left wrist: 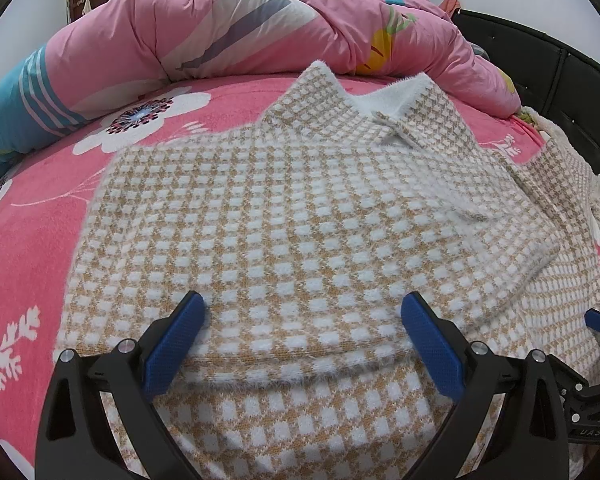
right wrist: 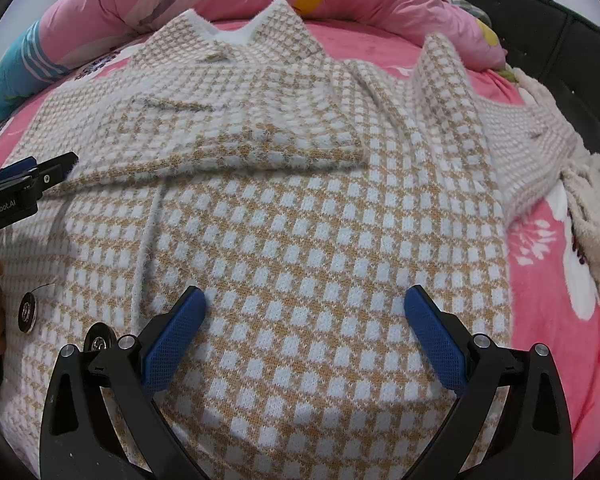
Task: Fold large clothes
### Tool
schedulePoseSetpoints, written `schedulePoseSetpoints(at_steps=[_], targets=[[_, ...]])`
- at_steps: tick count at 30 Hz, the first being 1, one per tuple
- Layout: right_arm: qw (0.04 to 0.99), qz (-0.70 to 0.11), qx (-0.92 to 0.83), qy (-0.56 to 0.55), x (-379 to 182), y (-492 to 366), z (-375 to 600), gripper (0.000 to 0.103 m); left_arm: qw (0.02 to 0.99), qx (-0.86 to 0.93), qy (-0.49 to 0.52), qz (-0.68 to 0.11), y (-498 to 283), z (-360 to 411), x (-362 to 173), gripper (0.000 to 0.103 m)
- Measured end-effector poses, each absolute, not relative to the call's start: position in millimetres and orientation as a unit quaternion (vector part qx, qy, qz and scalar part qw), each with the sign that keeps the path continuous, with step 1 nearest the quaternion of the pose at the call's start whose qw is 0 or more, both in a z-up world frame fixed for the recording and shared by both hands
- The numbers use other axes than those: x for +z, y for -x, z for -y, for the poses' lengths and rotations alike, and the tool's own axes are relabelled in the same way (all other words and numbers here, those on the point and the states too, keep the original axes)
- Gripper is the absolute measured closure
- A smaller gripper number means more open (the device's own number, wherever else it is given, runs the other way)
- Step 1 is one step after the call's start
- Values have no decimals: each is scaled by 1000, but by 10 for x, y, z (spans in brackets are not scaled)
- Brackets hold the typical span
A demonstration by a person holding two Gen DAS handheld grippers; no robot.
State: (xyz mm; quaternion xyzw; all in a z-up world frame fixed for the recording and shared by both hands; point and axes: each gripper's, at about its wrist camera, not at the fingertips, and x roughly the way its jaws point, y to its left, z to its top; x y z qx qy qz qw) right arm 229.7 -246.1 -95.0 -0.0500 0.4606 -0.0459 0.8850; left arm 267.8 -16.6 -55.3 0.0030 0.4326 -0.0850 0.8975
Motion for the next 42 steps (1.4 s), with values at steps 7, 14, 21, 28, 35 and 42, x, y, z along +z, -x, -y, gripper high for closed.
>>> schedulePoseSetpoints(at_steps=[7,14,21,28,35,42], targets=[[885,-460,-47,51,-954,-2298,2451,8,898,-84,-4,-432,-2672,170,-557,6],[885,-460,-48,51,-956,-2299,2452,8,898,-84,-3,-432,-2666,165,-561,6],[885,-459,-52,56,-959,-2293,2447,8,898,-84,-3,-431,-2662,167,-567,6],[886,-463,0,14,-934,-2290,2644,8,899,-84,-4,-430,-2660,169,-571,6],[936,-351,0,-34,-15,-2044,3591,8,899,-84,-2,-430,-2658,151,-577,6],[917,-321,-4,-237,365,-2681,5586,8,900,-84,-2,-428,-2643,149,-577,6]])
